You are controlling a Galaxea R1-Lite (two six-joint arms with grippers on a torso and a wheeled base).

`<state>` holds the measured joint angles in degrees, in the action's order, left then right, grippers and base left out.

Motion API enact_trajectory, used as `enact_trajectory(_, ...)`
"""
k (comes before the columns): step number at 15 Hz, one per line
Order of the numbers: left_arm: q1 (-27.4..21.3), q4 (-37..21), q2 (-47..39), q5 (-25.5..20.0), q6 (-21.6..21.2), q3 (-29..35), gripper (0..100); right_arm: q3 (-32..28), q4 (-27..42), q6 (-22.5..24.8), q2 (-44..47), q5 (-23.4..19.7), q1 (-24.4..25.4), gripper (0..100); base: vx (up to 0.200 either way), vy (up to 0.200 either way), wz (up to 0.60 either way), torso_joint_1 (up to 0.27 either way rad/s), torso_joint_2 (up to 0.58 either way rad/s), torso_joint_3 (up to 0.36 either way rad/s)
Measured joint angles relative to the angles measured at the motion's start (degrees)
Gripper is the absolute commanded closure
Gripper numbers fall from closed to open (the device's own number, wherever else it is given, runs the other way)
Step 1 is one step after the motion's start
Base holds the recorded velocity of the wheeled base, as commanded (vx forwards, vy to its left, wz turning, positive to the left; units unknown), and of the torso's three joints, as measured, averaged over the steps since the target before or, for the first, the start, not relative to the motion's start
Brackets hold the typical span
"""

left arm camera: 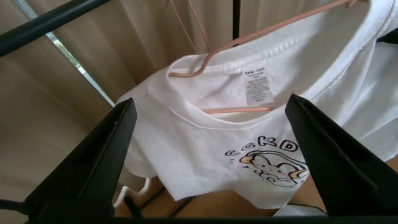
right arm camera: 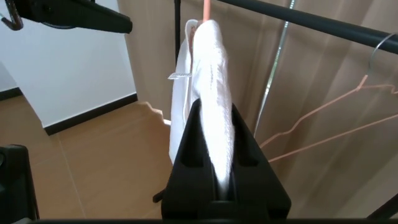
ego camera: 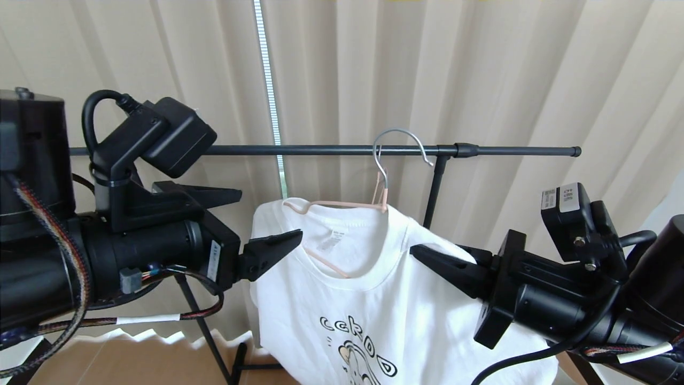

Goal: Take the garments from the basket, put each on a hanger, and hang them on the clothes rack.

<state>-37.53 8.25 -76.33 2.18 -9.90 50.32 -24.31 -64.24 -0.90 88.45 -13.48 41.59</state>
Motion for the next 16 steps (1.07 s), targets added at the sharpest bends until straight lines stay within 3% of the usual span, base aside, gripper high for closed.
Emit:
enact_trajectory(5, 7.89, -0.11, 1.63, -9.53, -3.18, -2.34, 0, 1.73, 0.01, -0.13, -0.43, -5.97, -2.16, 100, 0.000, 0.000, 0.00, 0.000, 0.00, 0.000)
enact_trajectory(7, 9.05, -0.21, 1.61, -9.11, -2.99, -2.61, 0, 1.96, 0.01, -0.10, -0.54, -6.00, -2.35, 100, 0.000, 0.000, 0.00, 0.000, 0.00, 0.000)
enact_trajectory(11, 9.46, -0.23, 0.44, -3.57, -2.06, -2.97, 0, 1.60, -0.05, -0.33, -0.87, -5.89, -2.29, 100, 0.000, 0.000, 0.00, 0.000, 0.00, 0.000)
enact_trajectory(16, 8.24, -0.27, -0.49, -2.28, 0.20, -3.04, 0, 1.55, -0.07, -1.12, -1.05, -6.11, -2.24, 100, 0.000, 0.000, 0.00, 0.000, 0.00, 0.000)
